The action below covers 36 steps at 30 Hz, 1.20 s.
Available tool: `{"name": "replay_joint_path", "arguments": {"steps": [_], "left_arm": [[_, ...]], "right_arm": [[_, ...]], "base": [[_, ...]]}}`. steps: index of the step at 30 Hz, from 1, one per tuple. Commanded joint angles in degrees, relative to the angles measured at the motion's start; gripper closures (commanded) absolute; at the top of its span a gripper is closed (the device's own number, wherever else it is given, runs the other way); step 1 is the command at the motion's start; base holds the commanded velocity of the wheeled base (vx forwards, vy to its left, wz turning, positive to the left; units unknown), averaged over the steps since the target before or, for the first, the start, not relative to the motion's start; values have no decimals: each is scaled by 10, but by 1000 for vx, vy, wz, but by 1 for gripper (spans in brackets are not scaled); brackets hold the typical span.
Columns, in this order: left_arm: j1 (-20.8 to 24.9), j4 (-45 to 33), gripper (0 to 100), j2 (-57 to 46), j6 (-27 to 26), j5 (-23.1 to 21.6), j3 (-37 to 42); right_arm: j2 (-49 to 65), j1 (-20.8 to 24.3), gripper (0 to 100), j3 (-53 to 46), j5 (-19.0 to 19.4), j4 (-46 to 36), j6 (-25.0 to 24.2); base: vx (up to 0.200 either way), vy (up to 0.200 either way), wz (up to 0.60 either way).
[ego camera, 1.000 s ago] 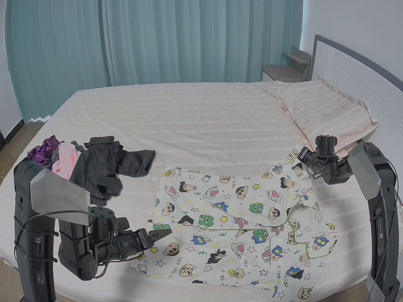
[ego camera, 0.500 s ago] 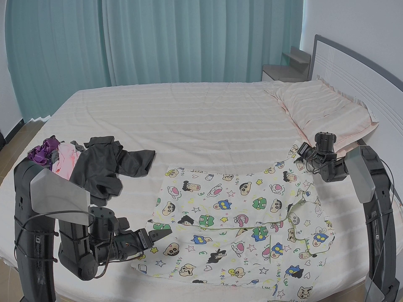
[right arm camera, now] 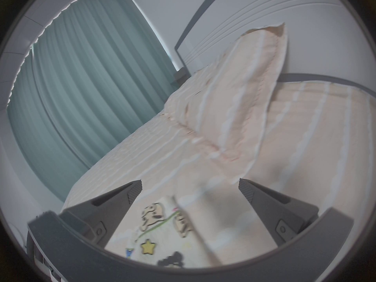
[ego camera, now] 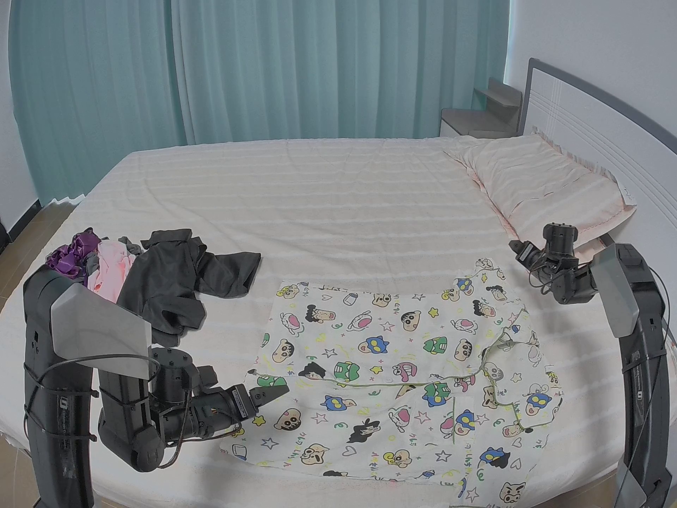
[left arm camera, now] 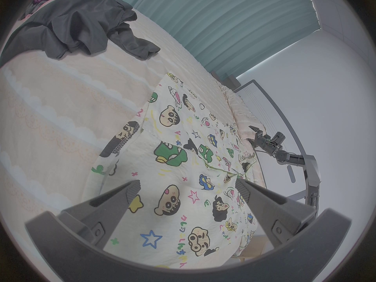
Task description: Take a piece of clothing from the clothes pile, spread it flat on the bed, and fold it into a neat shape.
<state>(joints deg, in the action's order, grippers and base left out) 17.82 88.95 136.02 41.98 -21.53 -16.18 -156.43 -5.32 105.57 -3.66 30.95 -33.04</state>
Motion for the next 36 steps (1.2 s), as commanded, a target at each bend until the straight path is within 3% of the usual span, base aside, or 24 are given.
{"name": "replay_joint_path", "arguments": {"steps": [1,3,7,14,15,17,25,28,34,36], "left_arm": [[0,8,0,-1,0,0,0],[0,8,0,-1,0,0,0],[0,7,0,-1,1,0,1],[0,7,0,-1,1,0,1],[0,7,0,-1,1,0,1],[0,8,0,-1,1,0,2],[0,7,0,-1,1,0,2],[0,8,0,-1,1,0,2],[0,8,0,-1,1,1,2],[0,7,0,-1,1,0,2]], "right_arm": [[62,-33,0,-65,-4,3,9],[80,-39,0,-92,-4,4,10],[164,-65,0,-248,5,33,10],[249,-113,0,-489,55,136,56],[249,-113,0,-489,55,136,56],[267,-129,0,-562,90,172,61],[268,-158,0,-642,192,178,68],[263,-162,0,-672,226,180,113],[255,-160,0,-703,248,186,155],[245,-157,0,-724,273,223,182]], "base": [[0,0,0],[0,0,0],[0,0,0],[0,0,0],[0,0,0],[0,0,0],[0,0,0],[0,0,0],[0,0,0],[0,0,0]]}}
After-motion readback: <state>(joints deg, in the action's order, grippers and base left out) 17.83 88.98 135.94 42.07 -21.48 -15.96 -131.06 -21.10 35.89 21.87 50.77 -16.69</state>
